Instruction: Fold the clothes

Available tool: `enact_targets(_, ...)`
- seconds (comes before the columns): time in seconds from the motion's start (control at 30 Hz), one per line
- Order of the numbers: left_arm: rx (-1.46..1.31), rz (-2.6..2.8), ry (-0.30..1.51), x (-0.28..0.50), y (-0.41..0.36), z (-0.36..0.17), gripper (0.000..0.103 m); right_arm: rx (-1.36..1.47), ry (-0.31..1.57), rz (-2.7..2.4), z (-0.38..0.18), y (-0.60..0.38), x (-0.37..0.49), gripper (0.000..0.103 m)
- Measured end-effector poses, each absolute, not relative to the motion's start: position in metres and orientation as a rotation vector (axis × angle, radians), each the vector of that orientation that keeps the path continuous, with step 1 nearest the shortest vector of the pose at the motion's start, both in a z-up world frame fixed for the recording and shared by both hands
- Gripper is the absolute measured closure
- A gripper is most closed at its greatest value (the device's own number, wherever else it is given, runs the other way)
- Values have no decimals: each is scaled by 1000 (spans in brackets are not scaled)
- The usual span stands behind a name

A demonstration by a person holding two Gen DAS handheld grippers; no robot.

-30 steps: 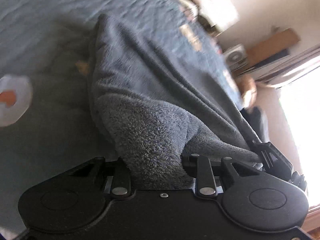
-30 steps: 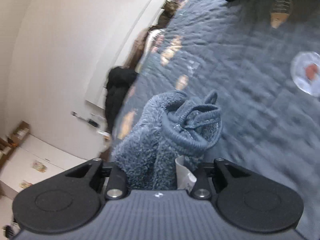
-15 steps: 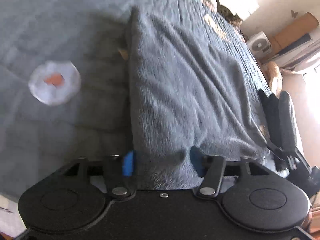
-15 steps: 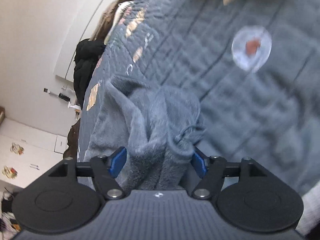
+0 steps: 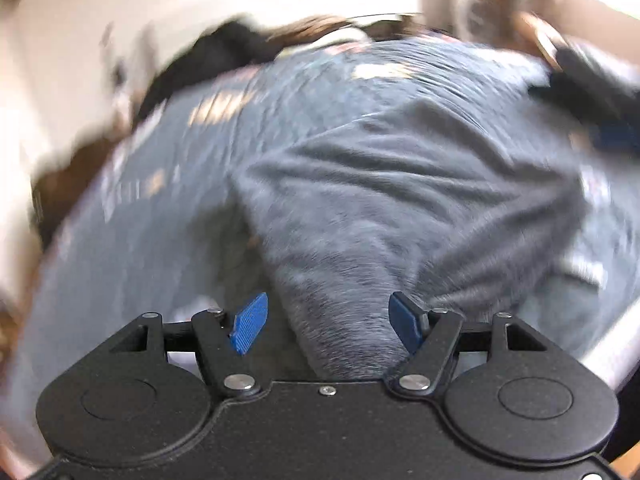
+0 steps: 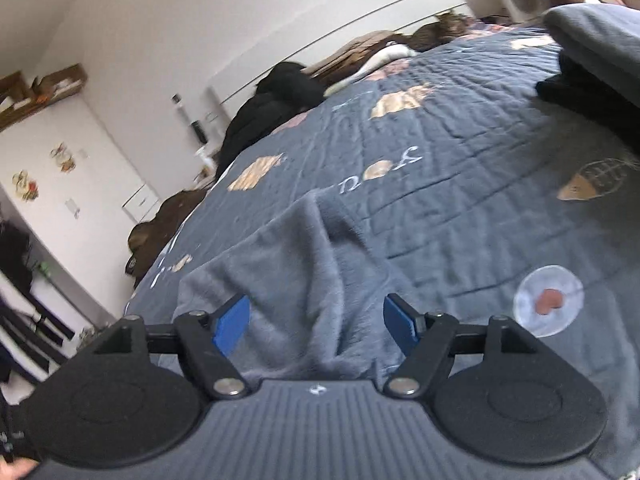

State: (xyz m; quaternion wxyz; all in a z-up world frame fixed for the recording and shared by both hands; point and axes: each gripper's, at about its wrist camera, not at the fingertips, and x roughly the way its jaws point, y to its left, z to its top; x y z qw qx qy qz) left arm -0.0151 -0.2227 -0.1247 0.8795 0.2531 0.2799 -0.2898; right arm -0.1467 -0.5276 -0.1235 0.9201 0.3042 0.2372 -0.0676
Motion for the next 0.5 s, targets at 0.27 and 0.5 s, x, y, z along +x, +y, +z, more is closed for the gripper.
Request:
enact_targets(0.27, 906, -559, 305, -66, -260, -175, 37, 469, 543, -72, -134, -501, -122, 30)
enact_targets(0.5, 1087, -555, 212, -80, -269, -205, 36, 384, 574, -79, -135, -487, -123, 30)
